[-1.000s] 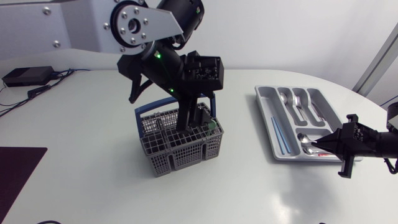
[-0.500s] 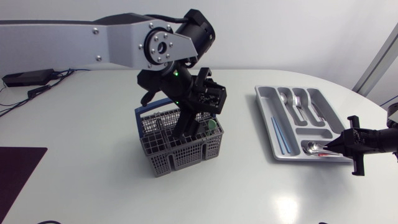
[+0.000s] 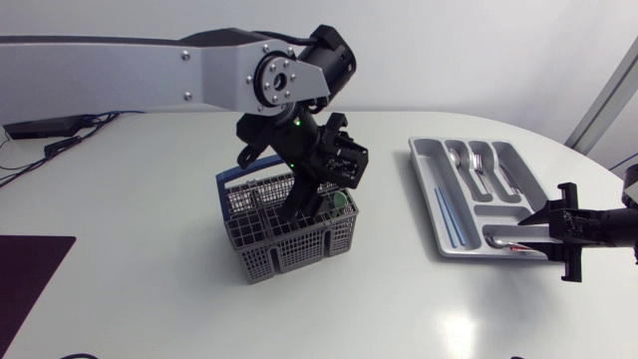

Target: Unload the cutlery basket into the drawer organizer.

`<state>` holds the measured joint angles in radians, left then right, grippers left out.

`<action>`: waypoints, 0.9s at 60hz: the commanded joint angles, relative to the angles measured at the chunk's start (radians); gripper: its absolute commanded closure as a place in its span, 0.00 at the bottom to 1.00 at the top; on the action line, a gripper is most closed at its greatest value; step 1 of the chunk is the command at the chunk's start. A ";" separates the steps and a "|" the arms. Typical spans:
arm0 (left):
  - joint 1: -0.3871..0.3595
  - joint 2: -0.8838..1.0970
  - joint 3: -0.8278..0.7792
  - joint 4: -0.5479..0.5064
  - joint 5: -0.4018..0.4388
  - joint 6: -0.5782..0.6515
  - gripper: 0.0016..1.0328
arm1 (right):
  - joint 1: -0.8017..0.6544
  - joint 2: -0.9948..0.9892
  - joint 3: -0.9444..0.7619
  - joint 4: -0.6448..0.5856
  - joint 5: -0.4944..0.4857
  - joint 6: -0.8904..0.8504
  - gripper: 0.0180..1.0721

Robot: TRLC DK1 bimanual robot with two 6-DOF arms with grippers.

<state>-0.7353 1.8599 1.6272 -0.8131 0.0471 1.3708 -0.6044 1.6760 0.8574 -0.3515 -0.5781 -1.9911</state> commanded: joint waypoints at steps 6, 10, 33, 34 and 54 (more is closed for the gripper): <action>-0.024 0.058 0.089 -0.051 -0.019 0.040 0.34 | 0.035 -0.173 -0.127 0.006 -0.040 0.034 0.33; -0.026 0.068 0.106 -0.060 -0.032 0.048 0.34 | 0.054 -0.231 -0.172 0.006 -0.049 0.051 0.33; -0.053 0.151 0.181 -0.129 -0.104 0.048 0.44 | 0.190 -0.527 -0.350 -0.004 -0.109 0.250 0.31; -0.055 0.153 0.183 -0.129 -0.105 0.048 0.46 | 0.201 -0.544 -0.359 -0.004 -0.112 0.264 0.30; -0.064 0.171 0.181 -0.129 -0.119 0.027 0.69 | 0.350 -0.766 -0.460 0.006 -0.112 0.443 0.29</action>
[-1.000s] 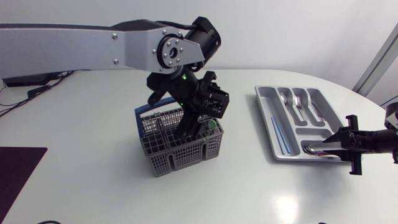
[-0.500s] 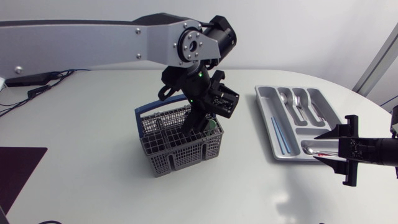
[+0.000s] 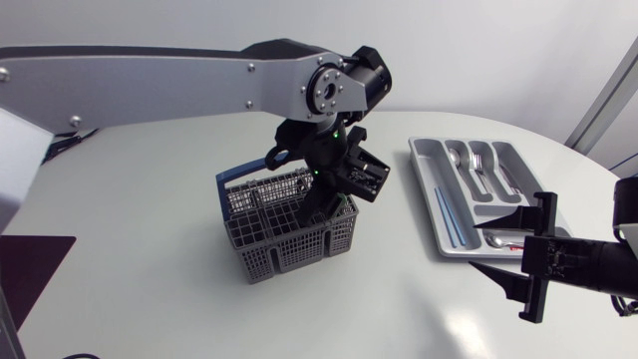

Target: Unload the cutlery basket into the drawer organizer.

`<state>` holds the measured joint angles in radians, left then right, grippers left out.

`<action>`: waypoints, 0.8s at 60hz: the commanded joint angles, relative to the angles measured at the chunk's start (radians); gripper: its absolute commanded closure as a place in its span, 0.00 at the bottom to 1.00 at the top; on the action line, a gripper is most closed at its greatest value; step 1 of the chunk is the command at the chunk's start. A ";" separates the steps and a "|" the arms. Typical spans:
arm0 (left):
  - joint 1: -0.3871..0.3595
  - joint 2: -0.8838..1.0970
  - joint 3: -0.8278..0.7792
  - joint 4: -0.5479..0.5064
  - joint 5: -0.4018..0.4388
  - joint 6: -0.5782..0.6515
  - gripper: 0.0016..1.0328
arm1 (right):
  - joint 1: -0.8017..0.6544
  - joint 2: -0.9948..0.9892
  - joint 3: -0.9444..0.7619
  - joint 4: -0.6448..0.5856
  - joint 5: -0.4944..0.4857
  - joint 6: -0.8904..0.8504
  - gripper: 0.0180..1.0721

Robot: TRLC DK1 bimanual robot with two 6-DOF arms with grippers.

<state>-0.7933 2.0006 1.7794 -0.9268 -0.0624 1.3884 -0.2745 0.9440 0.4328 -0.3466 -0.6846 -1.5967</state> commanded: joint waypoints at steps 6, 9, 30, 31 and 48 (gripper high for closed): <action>-0.003 0.033 0.023 -0.018 -0.016 0.001 0.76 | 0.031 -0.062 -0.049 0.001 -0.006 0.063 0.29; -0.001 0.035 0.017 -0.023 -0.017 0.000 0.79 | 0.034 -0.073 -0.051 0.000 -0.006 0.069 0.29; -0.003 0.047 0.017 -0.035 -0.034 -0.038 0.97 | 0.055 -0.148 -0.057 -0.017 -0.003 0.118 0.28; -0.004 0.046 0.020 -0.037 -0.034 -0.042 0.97 | 0.057 -0.151 -0.057 -0.020 -0.001 0.118 0.28; -0.007 -0.016 0.022 -0.032 -0.050 -0.058 0.97 | 0.113 -0.228 -0.049 -0.040 0.023 0.190 0.28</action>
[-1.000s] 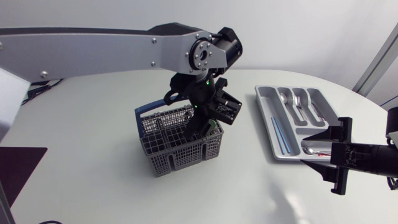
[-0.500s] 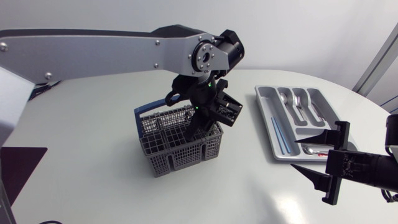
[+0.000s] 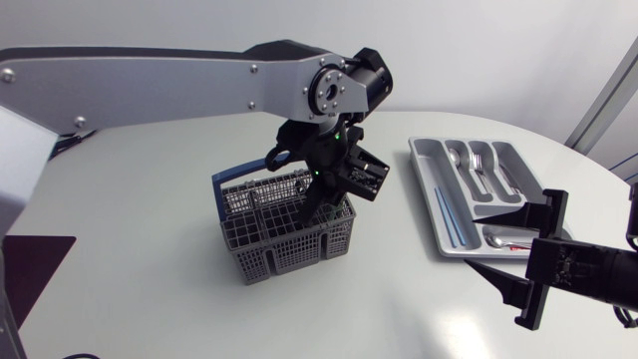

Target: Unload the cutlery basket into the drawer organizer.

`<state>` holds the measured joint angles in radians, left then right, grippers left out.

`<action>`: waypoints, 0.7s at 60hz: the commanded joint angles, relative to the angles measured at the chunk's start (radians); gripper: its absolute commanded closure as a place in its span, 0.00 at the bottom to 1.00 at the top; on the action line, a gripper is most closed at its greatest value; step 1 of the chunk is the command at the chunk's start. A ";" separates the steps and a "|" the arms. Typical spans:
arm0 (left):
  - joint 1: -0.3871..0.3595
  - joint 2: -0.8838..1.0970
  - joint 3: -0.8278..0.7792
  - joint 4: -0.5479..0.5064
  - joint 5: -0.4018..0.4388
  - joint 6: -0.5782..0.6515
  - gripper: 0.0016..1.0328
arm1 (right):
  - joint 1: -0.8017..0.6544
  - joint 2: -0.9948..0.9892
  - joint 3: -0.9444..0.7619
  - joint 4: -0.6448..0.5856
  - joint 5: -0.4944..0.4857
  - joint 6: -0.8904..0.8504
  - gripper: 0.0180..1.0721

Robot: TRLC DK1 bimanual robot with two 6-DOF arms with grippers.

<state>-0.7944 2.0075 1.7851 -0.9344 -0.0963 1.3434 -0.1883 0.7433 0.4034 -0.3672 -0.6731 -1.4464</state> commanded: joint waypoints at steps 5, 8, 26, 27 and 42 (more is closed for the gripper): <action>-0.009 -0.044 0.010 -0.021 -0.036 -0.018 0.97 | 0.056 -0.068 -0.025 -0.024 0.026 0.069 0.28; -0.012 -0.058 0.007 -0.021 -0.043 -0.023 0.97 | 0.070 -0.087 -0.023 -0.035 0.032 0.081 0.28; -0.037 -0.153 -0.024 0.022 -0.072 -0.053 0.97 | 0.156 -0.197 -0.014 -0.067 0.102 0.178 0.25; -0.040 -0.161 -0.027 0.023 -0.072 -0.056 0.97 | 0.165 -0.202 -0.014 -0.067 0.109 0.187 0.25; -0.068 -0.262 -0.081 0.082 -0.089 -0.104 0.97 | 0.309 -0.274 -0.011 -0.029 0.234 0.357 0.25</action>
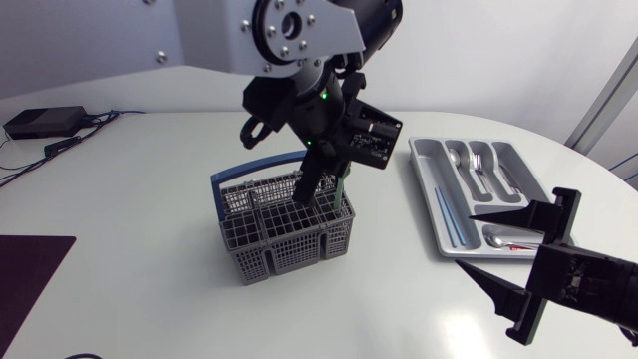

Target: Unload the cutlery basket into the drawer organizer.

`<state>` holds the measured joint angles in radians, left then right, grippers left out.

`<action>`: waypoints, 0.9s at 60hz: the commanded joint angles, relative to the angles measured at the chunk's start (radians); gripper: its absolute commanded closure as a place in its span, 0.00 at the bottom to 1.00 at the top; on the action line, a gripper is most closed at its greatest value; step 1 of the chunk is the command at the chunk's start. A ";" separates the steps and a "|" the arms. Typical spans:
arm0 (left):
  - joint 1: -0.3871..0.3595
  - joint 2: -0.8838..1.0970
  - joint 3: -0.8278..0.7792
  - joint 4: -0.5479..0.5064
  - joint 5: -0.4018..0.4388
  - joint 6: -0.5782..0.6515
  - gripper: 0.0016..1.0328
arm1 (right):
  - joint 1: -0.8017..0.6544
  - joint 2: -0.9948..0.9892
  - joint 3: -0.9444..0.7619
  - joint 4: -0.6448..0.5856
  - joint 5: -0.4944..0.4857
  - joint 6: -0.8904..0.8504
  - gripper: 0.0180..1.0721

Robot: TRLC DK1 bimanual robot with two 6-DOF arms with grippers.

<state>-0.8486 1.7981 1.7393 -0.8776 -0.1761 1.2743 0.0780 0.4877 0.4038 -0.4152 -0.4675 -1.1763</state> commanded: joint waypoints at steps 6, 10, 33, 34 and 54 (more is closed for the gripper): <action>-0.023 -0.102 -0.050 0.066 -0.011 -0.085 0.97 | 0.103 -0.021 -0.008 0.042 0.067 0.185 0.20; -0.023 -0.120 -0.038 0.078 -0.013 -0.153 0.97 | 0.140 -0.017 -0.005 0.067 0.093 0.253 0.20; -0.049 -0.190 -0.027 0.078 -0.008 -0.622 0.97 | 0.287 0.049 0.040 0.181 0.217 0.560 0.20; -0.049 -0.186 -0.015 0.057 -0.002 -0.658 0.97 | 0.301 0.055 0.046 0.184 0.231 0.569 0.20; 0.029 -0.097 0.089 -0.069 0.210 -0.968 0.97 | 0.545 0.195 0.089 0.331 0.517 0.670 0.20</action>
<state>-0.8387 1.6665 1.7863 -0.9272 -0.0029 0.3977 0.5991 0.6403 0.4637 -0.1154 0.0288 -0.5560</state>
